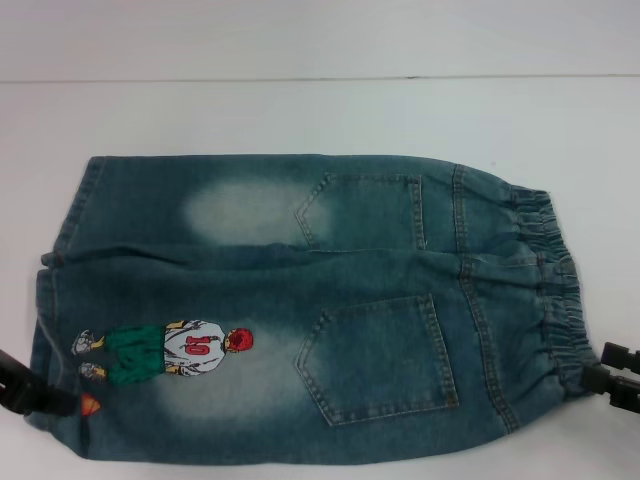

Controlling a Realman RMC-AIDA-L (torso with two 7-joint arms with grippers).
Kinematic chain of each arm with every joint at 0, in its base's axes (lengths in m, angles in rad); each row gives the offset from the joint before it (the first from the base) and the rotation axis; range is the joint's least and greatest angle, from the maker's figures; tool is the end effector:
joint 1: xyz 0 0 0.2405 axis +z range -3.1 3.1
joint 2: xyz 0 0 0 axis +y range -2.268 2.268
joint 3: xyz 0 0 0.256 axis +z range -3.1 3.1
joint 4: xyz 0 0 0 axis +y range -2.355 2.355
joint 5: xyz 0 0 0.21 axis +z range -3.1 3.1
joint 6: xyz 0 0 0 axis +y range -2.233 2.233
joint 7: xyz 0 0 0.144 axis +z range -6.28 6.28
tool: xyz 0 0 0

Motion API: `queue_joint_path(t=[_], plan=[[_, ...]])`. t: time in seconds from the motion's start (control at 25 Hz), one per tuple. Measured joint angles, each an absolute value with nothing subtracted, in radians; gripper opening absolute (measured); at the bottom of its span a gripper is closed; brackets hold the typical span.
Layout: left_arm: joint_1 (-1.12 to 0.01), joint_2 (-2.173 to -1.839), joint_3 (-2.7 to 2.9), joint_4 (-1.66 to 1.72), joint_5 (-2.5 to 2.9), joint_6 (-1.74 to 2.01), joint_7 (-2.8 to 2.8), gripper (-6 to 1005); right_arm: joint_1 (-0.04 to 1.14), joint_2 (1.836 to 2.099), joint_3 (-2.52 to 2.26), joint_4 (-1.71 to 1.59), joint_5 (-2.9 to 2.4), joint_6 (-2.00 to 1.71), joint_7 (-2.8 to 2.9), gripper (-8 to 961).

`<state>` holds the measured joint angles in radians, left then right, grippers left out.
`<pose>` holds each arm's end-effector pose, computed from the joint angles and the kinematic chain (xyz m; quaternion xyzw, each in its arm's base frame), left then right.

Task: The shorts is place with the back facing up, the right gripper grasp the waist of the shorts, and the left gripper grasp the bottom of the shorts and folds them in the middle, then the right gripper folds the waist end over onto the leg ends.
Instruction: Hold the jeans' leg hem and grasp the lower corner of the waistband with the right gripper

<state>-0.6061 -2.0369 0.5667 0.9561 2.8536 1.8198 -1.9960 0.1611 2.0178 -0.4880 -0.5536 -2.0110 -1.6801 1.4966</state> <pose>-0.3156 0.3021 0.0614 -0.8751 -0.4654 0.1208 0.0542 0.3744 0.2006 0.0298 -0.8189 0.4625 0.2921 0.1737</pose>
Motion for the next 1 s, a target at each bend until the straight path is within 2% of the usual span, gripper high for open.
queue_joint_path(t=[0.36, 1.0], plan=[[-0.608, -2.04, 0.563, 0.962, 2.853, 1.823, -2.011, 46, 0.161, 2.008, -0.458, -0.545, -2.038, -1.651, 1.524, 925], [-0.612, -2.032, 0.563, 0.963, 2.855, 1.816, -2.011, 45, 0.203, 2.014, -0.461, -0.543, -2.103, -1.608, 1.6, 925]])
